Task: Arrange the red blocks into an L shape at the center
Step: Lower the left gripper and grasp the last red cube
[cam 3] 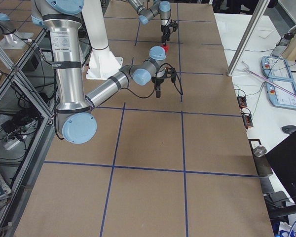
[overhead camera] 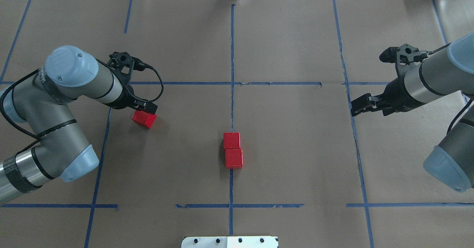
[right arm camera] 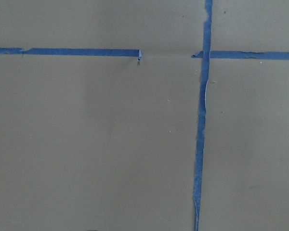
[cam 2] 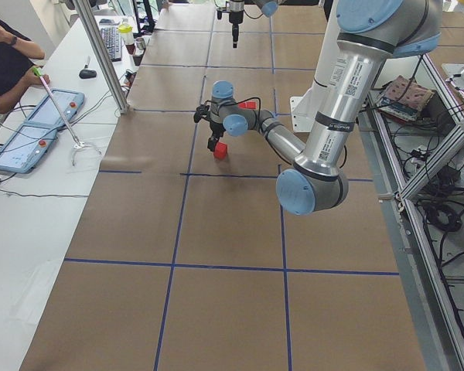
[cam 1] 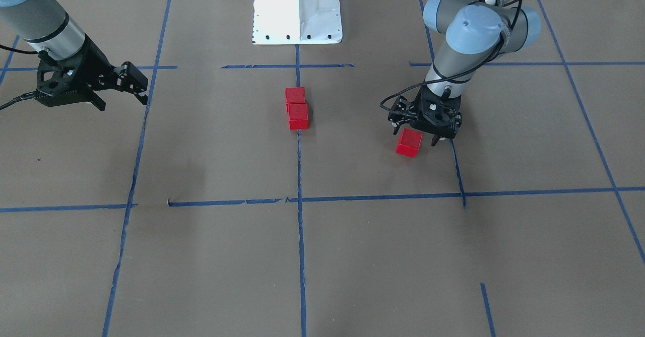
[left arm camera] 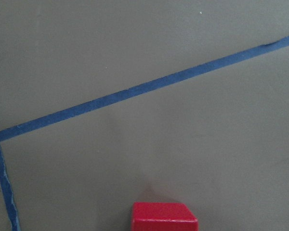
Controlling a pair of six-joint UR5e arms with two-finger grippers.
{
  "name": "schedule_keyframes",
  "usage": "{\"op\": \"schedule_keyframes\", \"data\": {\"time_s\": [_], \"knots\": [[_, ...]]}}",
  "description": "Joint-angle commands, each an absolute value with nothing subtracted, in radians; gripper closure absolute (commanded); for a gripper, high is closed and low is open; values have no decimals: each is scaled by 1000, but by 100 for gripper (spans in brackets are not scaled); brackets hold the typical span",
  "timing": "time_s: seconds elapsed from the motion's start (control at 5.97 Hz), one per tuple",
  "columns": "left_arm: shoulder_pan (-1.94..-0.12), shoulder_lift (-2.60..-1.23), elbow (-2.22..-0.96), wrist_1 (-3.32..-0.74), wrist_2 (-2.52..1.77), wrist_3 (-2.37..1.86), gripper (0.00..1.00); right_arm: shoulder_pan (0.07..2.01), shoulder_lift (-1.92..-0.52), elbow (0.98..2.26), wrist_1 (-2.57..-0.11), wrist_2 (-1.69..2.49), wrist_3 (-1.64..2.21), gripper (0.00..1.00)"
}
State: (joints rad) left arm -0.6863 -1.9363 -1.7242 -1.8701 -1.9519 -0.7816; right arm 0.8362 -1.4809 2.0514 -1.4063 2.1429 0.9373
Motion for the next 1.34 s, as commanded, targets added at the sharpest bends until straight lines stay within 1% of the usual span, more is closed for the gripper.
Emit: {"op": "schedule_keyframes", "data": {"time_s": [0.0,0.84,1.0,1.17], "knots": [[-680,-1939,-1700,-1871,-1954,-784,0,836,-1482,2049,-1407,2143,937,0],[-658,-1951,-1634,-1899,-1954,-776,1,836,-1480,2048,-1408,2141,937,0],[-646,-1953,-1628,-1901,-1954,-775,11,836,-1479,2045,-1408,2141,937,0],[-646,-1953,-1629,-1904,-1969,-775,42,836,-1479,2045,-1408,2141,937,0]]}}
